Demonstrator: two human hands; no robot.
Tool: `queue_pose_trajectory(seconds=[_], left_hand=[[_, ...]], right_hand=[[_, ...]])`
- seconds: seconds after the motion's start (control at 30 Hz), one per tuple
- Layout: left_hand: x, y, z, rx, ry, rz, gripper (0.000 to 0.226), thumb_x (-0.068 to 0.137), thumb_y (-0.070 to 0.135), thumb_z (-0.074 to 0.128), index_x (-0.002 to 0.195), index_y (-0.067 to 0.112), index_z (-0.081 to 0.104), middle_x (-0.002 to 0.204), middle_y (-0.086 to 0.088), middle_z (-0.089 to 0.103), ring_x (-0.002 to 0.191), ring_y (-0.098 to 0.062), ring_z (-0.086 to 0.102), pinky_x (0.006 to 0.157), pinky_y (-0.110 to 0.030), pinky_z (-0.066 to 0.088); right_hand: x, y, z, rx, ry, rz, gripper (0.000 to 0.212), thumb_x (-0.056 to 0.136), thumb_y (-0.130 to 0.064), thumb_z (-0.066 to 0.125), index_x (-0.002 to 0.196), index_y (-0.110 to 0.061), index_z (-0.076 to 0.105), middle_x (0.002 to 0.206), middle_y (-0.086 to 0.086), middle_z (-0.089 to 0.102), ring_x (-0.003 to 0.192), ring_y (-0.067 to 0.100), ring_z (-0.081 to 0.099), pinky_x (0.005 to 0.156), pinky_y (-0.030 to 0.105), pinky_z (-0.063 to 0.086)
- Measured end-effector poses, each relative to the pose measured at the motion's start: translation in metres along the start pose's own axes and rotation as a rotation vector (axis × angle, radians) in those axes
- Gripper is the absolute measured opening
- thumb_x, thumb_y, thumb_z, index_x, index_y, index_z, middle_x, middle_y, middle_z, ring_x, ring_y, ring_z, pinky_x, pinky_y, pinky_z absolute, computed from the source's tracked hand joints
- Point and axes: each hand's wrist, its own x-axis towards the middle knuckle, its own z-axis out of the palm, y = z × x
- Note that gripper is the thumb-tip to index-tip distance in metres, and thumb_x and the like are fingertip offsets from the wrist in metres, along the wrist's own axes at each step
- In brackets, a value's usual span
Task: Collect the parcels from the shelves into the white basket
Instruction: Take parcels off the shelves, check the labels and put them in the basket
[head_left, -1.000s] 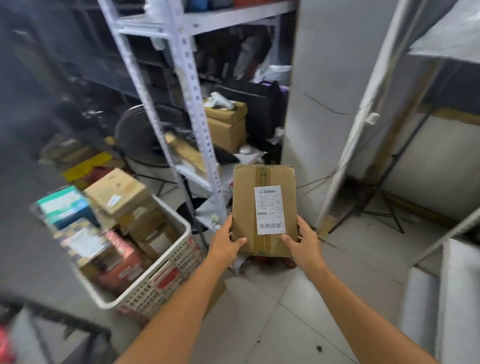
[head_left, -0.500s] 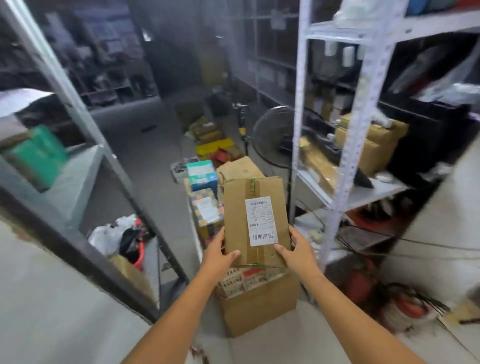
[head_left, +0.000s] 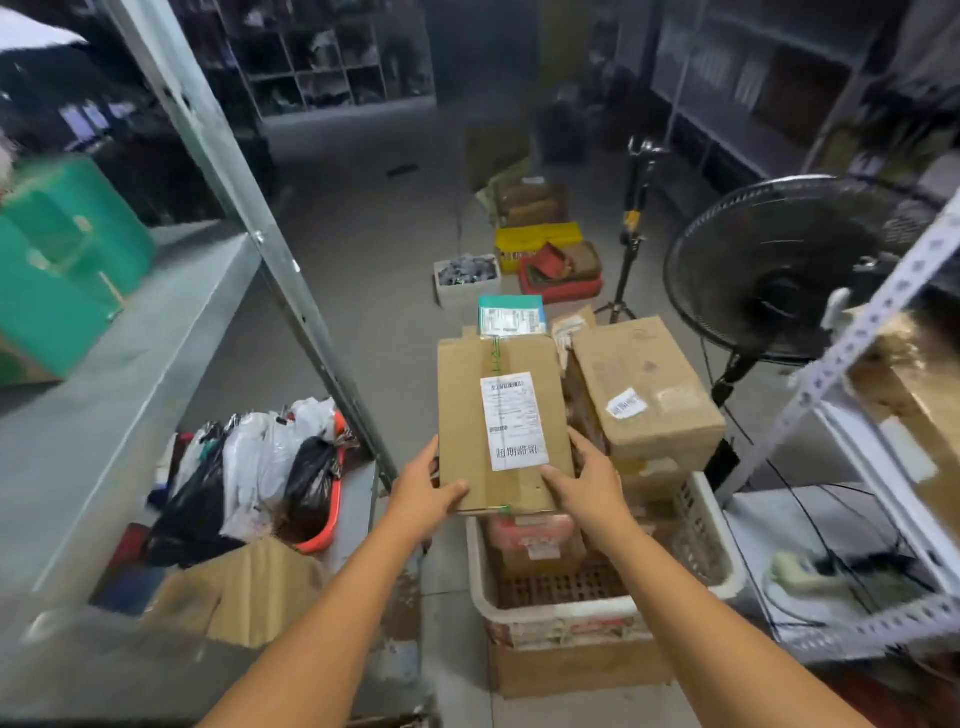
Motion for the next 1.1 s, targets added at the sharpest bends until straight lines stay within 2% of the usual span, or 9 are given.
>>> queue_pose_trajectory(seconds=[0.17,0.27,0.43,0.53,0.67,0.77,0.83,0.93,1.1], left_hand=[[0.057,-0.018,0.012,-0.003,-0.016,-0.089,0.078,0.082,0.006,0.072,0.147,0.024,0.034,0.137,0.004,0.053,0.127,-0.014,0.048,0.111,-0.041,0.036],[0.082,-0.019,0.017,-0.025,-0.019,-0.119,0.075,0.082,0.004,0.072,0.146,0.019,0.036,0.127,0.006,0.055,0.120,-0.013,0.051,0.106,-0.032,0.039],[0.088,-0.014,0.021,-0.034,-0.025,-0.131,0.071,0.083,0.004,0.070,0.144,0.020,0.038,0.120,0.010,0.057,0.111,-0.008,0.054,0.094,-0.019,0.041],[0.084,-0.008,0.020,0.013,-0.043,-0.123,0.069,0.085,0.008,0.069,0.144,0.022,0.038,0.127,0.006,0.058,0.114,-0.011,0.055,0.099,-0.027,0.044],[0.082,0.009,0.018,0.153,-0.051,-0.119,0.054,0.089,0.021,0.063,0.139,0.025,0.043,0.126,0.007,0.059,0.107,-0.011,0.056,0.092,-0.027,0.044],[0.076,0.025,0.012,0.361,-0.061,-0.089,0.049,0.093,0.029,0.057,0.139,0.021,0.044,0.134,0.000,0.057,0.108,-0.014,0.054,0.088,-0.026,0.040],[0.073,0.036,0.007,0.483,-0.112,-0.067,0.055,0.094,0.032,0.056,0.144,0.019,0.038,0.142,-0.006,0.050,0.123,-0.022,0.050,0.099,-0.031,0.039],[0.060,0.068,0.006,0.604,-0.173,-0.012,0.055,0.094,0.034,0.054,0.144,0.021,0.039,0.142,-0.010,0.049,0.127,-0.027,0.048,0.102,-0.035,0.040],[0.028,0.141,0.032,0.766,-0.208,0.204,0.049,0.094,0.036,0.053,0.140,0.023,0.043,0.136,-0.007,0.055,0.122,-0.025,0.052,0.098,-0.034,0.042]], right_hand=[[0.055,0.020,0.005,-0.012,-0.054,0.064,0.051,0.085,-0.014,0.068,0.131,-0.030,0.055,0.116,-0.012,0.067,0.109,0.009,0.061,0.098,0.039,0.050],[0.076,0.028,0.002,-0.017,-0.063,0.098,0.050,0.087,-0.013,0.066,0.132,-0.028,0.053,0.117,-0.012,0.065,0.108,0.007,0.060,0.095,0.030,0.049],[0.088,0.026,0.001,-0.045,-0.073,0.144,0.051,0.086,-0.009,0.063,0.132,-0.028,0.053,0.101,-0.024,0.061,0.100,0.002,0.059,0.081,0.014,0.044],[0.087,0.018,0.002,-0.078,-0.071,0.178,0.051,0.087,-0.012,0.063,0.135,-0.024,0.050,0.110,-0.016,0.061,0.104,0.008,0.058,0.090,0.025,0.047],[0.085,0.000,0.001,-0.177,-0.090,0.222,0.042,0.089,-0.017,0.060,0.130,-0.017,0.052,0.123,-0.001,0.063,0.110,0.019,0.059,0.097,0.037,0.048],[0.076,-0.017,-0.008,-0.245,-0.099,0.221,0.039,0.091,-0.021,0.059,0.129,-0.014,0.053,0.123,0.002,0.063,0.109,0.019,0.058,0.089,0.031,0.046],[0.066,-0.030,-0.019,-0.287,-0.090,0.194,0.041,0.092,-0.023,0.059,0.131,-0.012,0.054,0.125,0.003,0.062,0.105,0.017,0.056,0.082,0.025,0.041],[0.041,-0.048,-0.053,-0.331,-0.045,0.160,0.042,0.091,-0.026,0.060,0.130,-0.012,0.056,0.127,0.006,0.062,0.114,0.023,0.057,0.087,0.026,0.041],[-0.021,-0.063,-0.145,-0.437,0.104,0.148,0.049,0.093,-0.035,0.054,0.138,-0.018,0.048,0.129,0.008,0.059,0.118,0.028,0.054,0.096,0.037,0.045]])
